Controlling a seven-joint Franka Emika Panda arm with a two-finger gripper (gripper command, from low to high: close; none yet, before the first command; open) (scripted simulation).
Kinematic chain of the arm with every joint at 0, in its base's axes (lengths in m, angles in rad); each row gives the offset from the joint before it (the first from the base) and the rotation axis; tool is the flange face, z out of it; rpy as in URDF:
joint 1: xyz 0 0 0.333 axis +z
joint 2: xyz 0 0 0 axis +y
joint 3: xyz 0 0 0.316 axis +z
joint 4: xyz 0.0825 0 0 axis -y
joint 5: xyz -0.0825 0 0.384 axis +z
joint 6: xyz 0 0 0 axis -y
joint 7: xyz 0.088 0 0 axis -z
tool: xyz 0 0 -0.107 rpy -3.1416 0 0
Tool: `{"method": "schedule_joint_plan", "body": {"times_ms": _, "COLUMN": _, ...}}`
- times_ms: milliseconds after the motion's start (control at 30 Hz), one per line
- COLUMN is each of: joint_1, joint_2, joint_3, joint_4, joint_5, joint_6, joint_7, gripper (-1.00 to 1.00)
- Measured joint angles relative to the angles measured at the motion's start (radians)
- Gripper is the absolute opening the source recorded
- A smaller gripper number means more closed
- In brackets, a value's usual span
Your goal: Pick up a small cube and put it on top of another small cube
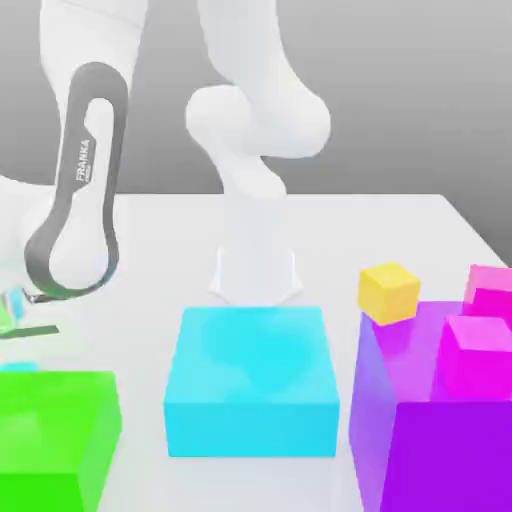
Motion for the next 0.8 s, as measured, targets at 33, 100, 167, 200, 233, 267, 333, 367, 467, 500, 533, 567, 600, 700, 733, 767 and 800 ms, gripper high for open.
{"method": "schedule_joint_plan", "body": {"times_ms": 33, "joint_1": 0.004, "joint_2": -0.002, "joint_3": -0.014, "joint_4": 0.015, "joint_5": -0.039, "joint_6": -0.033, "joint_7": -0.008, "gripper": -1.0}}
{"method": "schedule_joint_plan", "body": {"times_ms": 100, "joint_1": 0.019, "joint_2": 0.009, "joint_3": -0.036, "joint_4": 0.062, "joint_5": -0.12, "joint_6": -0.104, "joint_7": -0.032, "gripper": -1.0}}
{"method": "schedule_joint_plan", "body": {"times_ms": 167, "joint_1": 0.035, "joint_2": 0.026, "joint_3": -0.053, "joint_4": 0.119, "joint_5": -0.203, "joint_6": -0.177, "joint_7": -0.059, "gripper": -1.0}}
{"method": "schedule_joint_plan", "body": {"times_ms": 200, "joint_1": 0.044, "joint_2": 0.035, "joint_3": -0.061, "joint_4": 0.149, "joint_5": -0.244, "joint_6": -0.215, "joint_7": -0.074, "gripper": -1.0}}
{"method": "schedule_joint_plan", "body": {"times_ms": 233, "joint_1": 0.053, "joint_2": 0.044, "joint_3": -0.069, "joint_4": 0.179, "joint_5": -0.286, "joint_6": -0.253, "joint_7": -0.088, "gripper": -1.0}}
{"method": "schedule_joint_plan", "body": {"times_ms": 267, "joint_1": 0.062, "joint_2": 0.052, "joint_3": -0.076, "joint_4": 0.209, "joint_5": -0.326, "joint_6": -0.292, "joint_7": -0.103, "gripper": -1.0}}
{"method": "schedule_joint_plan", "body": {"times_ms": 333, "joint_1": 0.102, "joint_2": 0.048, "joint_3": -0.074, "joint_4": 0.256, "joint_5": -0.377, "joint_6": -0.356, "joint_7": -0.088, "gripper": -1.0}}
{"method": "schedule_joint_plan", "body": {"times_ms": 367, "joint_1": 0.13, "joint_2": 0.036, "joint_3": -0.062, "joint_4": 0.272, "joint_5": -0.387, "joint_6": -0.382, "joint_7": -0.056, "gripper": -1.0}}
{"method": "schedule_joint_plan", "body": {"times_ms": 467, "joint_1": 0.224, "joint_2": -0.009, "joint_3": -0.015, "joint_4": 0.307, "joint_5": -0.392, "joint_6": -0.452, "joint_7": 0.062, "gripper": -1.0}}
{"method": "schedule_joint_plan", "body": {"times_ms": 500, "joint_1": 0.25, "joint_2": -0.025, "joint_3": 0.003, "joint_4": 0.312, "joint_5": -0.385, "joint_6": -0.468, "joint_7": 0.104, "gripper": -1.0}}
{"method": "schedule_joint_plan", "body": {"times_ms": 533, "joint_1": 0.276, "joint_2": -0.041, "joint_3": 0.019, "joint_4": 0.315, "joint_5": -0.377, "joint_6": -0.481, "joint_7": 0.145, "gripper": -1.0}}
{"method": "schedule_joint_plan", "body": {"times_ms": 567, "joint_1": 0.3, "joint_2": -0.058, "joint_3": 0.037, "joint_4": 0.316, "joint_5": -0.368, "joint_6": -0.493, "joint_7": 0.187, "gripper": -1.0}}
{"method": "schedule_joint_plan", "body": {"times_ms": 600, "joint_1": 0.324, "joint_2": -0.074, "joint_3": 0.054, "joint_4": 0.317, "joint_5": -0.359, "joint_6": -0.505, "joint_7": 0.23, "gripper": -1.0}}
{"method": "schedule_joint_plan", "body": {"times_ms": 700, "joint_1": 0.396, "joint_2": -0.124, "joint_3": 0.109, "joint_4": 0.319, "joint_5": -0.334, "joint_6": -0.538, "joint_7": 0.359, "gripper": -1.0}}
{"method": "schedule_joint_plan", "body": {"times_ms": 733, "joint_1": 0.425, "joint_2": -0.141, "joint_3": 0.128, "joint_4": 0.319, "joint_5": -0.326, "joint_6": -0.549, "joint_7": 0.403, "gripper": -1.0}}
{"method": "schedule_joint_plan", "body": {"times_ms": 767, "joint_1": 0.457, "joint_2": -0.158, "joint_3": 0.145, "joint_4": 0.32, "joint_5": -0.319, "joint_6": -0.56, "joint_7": 0.447, "gripper": -1.0}}
{"method": "schedule_joint_plan", "body": {"times_ms": 800, "joint_1": 0.491, "joint_2": -0.175, "joint_3": 0.161, "joint_4": 0.321, "joint_5": -0.312, "joint_6": -0.571, "joint_7": 0.492, "gripper": -1.0}}
